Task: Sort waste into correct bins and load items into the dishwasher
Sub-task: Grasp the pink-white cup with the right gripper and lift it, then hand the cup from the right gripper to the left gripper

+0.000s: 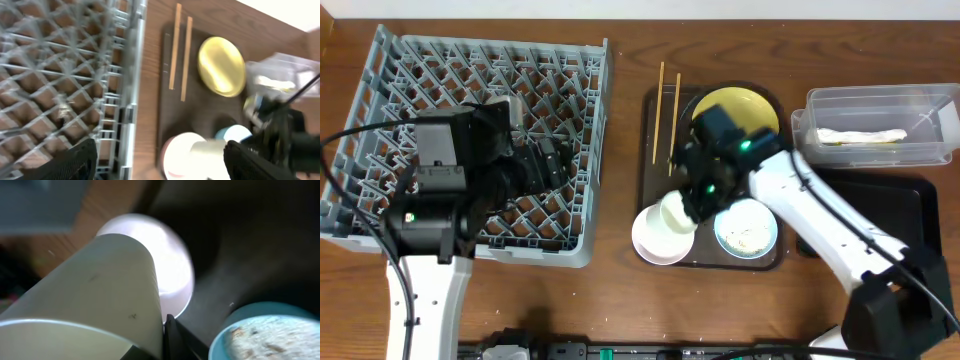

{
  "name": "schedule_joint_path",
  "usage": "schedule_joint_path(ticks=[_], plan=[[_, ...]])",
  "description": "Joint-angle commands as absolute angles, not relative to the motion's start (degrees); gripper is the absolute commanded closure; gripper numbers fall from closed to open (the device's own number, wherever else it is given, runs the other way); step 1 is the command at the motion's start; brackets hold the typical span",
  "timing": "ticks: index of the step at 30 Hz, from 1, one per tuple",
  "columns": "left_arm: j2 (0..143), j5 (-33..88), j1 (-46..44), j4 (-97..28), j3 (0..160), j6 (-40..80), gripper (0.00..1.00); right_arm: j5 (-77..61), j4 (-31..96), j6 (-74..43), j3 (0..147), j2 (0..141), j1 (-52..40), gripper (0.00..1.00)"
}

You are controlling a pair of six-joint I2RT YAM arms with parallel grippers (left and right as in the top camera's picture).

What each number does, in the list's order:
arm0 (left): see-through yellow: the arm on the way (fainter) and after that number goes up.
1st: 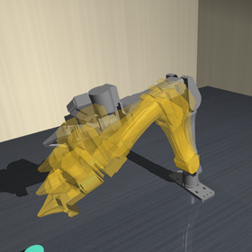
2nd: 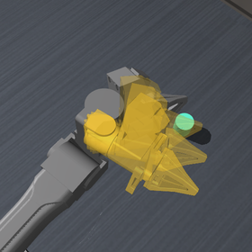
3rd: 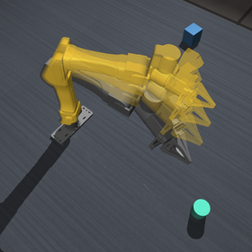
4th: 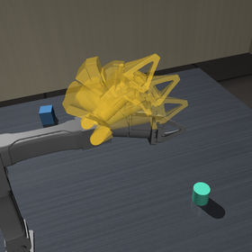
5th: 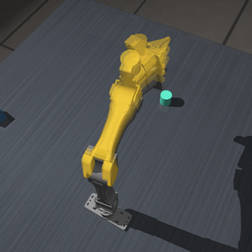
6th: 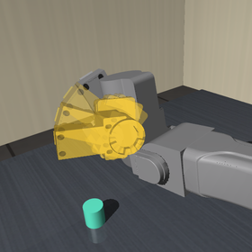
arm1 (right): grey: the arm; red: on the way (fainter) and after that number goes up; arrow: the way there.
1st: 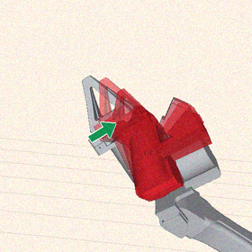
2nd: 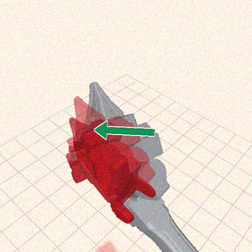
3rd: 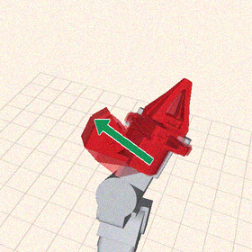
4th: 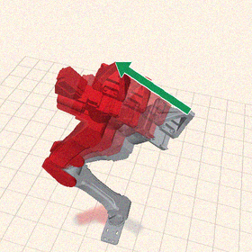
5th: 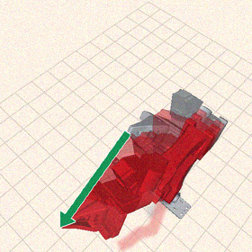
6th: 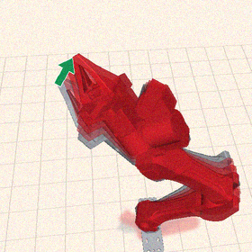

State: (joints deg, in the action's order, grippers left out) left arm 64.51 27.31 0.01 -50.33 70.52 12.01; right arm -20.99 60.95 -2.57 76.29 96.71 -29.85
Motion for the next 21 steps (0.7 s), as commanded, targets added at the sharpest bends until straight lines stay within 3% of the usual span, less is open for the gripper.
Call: schedule_joint_path(ticks=[1,6,12,16,21], plan=[[66.1,37.7,0.3,-48.8,71.5,11.9,0.17,-28.0,62.4,1.3,81.6,95.7,-25.5,0.99],[68.2,54.0,0.3,-43.2,71.5,11.9,0.17,-41.7,61.3,7.4,86.1,95.7,-18.7,0.99],[70.8,77.6,0.3,-32.7,71.5,12.7,0.16,-73.6,51.1,12.0,87.6,95.7,-12.4,0.99],[72.2,81.9,0.0,-29.8,71.5,16.0,0.16,-83.9,43.8,9.7,87.6,95.7,-12.7,0.99],[72.6,81.9,-2.7,-29.4,71.5,16.0,0.16,-85.8,40.2,8.2,87.6,95.7,-15.2,0.99]])
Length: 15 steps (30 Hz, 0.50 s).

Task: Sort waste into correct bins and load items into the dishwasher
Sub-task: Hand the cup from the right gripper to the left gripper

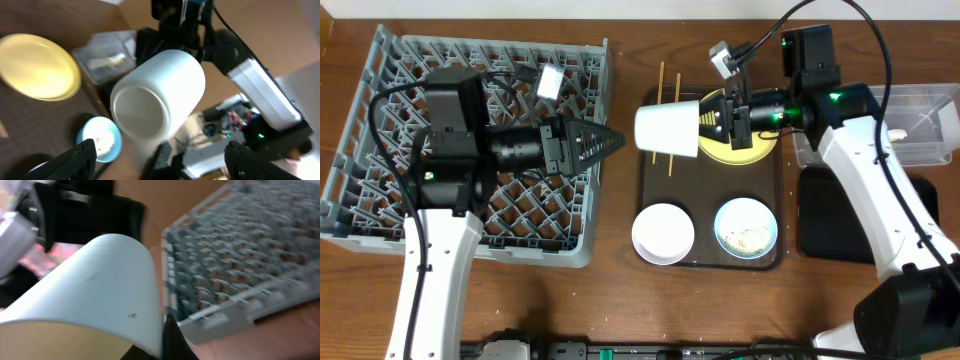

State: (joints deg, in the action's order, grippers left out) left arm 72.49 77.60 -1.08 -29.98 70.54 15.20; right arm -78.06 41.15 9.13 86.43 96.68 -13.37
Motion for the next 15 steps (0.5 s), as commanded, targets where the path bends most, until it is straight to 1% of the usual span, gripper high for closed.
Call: schedule_joint_path(ticks=[1,8,10,11,12,15], plan=[[72.6,81.9,-3.4,-29.2,71.5,16.0,0.16,-85.8,39.6,7.6,87.6,95.7,-15.7,0.99],[72.7,79.9,-7.0,-28.5,71.5,15.9,0.16,-85.7,36.9,7.1,87.6,95.7,-19.9,0.99],[72.7,79.9,-7.4,-28.5,71.5,15.9,0.19,-85.5,36.5,7.1,87.6,95.7,-20.9,0.99],[72.7,79.9,-7.6,-28.5,71.5,16.0,0.21,-85.4,36.2,6.7,87.6,95.7,-21.2,0.99],[72.7,79.9,-7.6,-28.5,71.5,16.0,0.26,-84.8,35.9,5.9,87.6,95.7,-21.5,0.99],[72.7,79.9,-7.6,-28.3,71.5,16.0,0.43,-81.1,35.5,2.9,87.6,95.7,-21.7,0.99]])
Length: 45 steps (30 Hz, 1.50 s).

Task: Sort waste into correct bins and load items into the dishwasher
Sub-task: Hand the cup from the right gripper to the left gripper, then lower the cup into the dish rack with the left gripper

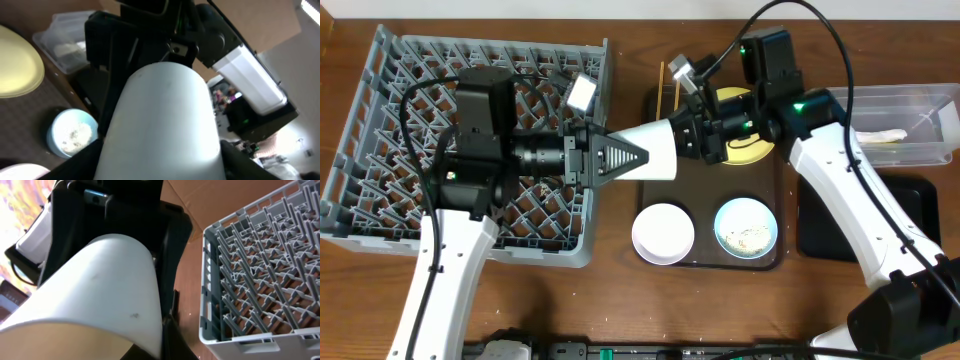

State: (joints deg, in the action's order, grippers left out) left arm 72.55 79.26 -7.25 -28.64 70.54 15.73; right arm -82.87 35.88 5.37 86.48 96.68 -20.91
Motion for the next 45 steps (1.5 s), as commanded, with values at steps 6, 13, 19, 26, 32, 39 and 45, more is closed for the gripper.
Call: schedule_joint_path(ticks=[6,13,19,26,32,39,45], plan=[[72.6,78.3,-7.6,-28.6,71.5,16.0,0.54,-77.5,35.4,2.3,87.6,95.7,-21.7,0.64],[70.9,55.9,-3.6,-42.1,71.5,14.4,0.55,-61.9,39.4,-1.3,87.6,94.2,-16.1,0.38],[66.1,37.5,4.7,-53.6,71.6,13.6,0.58,-48.2,47.6,-1.2,87.6,90.3,-10.0,0.35],[61.7,5.5,16.4,-65.5,71.8,25.3,0.58,-41.9,52.8,-1.0,87.6,88.5,-9.5,0.3],[64.5,1.7,21.0,-66.9,71.7,28.2,0.58,-40.3,53.1,-1.0,87.6,88.5,-9.8,0.28],[72.4,-3.5,22.5,-66.7,71.7,28.9,0.57,-40.3,54.1,-1.0,87.6,88.5,-9.8,0.27],[79.3,-2.2,22.5,-65.0,71.7,29.3,0.57,-39.6,54.2,-1.0,87.6,88.5,-10.0,0.25]])
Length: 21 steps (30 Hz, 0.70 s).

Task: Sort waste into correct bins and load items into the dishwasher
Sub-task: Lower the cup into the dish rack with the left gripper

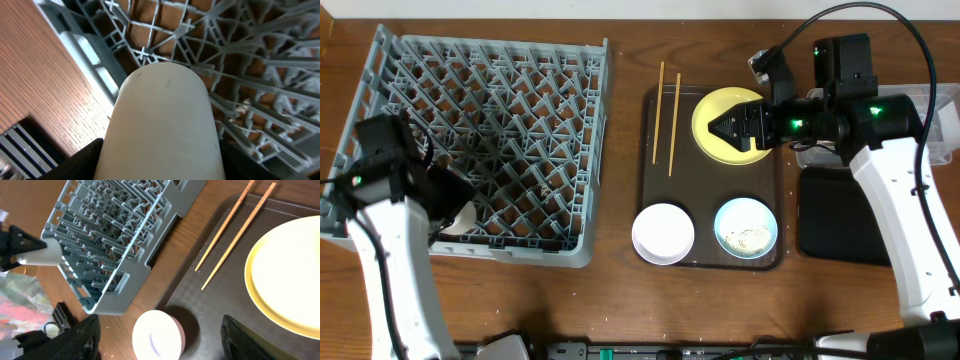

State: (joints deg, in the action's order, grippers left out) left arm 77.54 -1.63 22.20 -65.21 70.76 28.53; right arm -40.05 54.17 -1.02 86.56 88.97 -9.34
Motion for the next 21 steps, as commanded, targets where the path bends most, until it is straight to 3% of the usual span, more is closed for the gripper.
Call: schedule_joint_path(ticks=[1,14,21], plan=[[80.1,-1.7,22.5,-64.6,71.7,29.2,0.57,-39.4,54.2,-1.0,87.6,88.5,-10.0,0.25],[86.5,-1.5,22.5,-63.3,71.7,29.2,0.37,-39.2,54.7,-1.2,87.6,88.5,-10.1,0.25],[86.4,-1.5,22.5,-64.2,71.7,27.7,0.16,-39.2,55.0,-1.2,87.6,88.5,-10.2,0.25]])
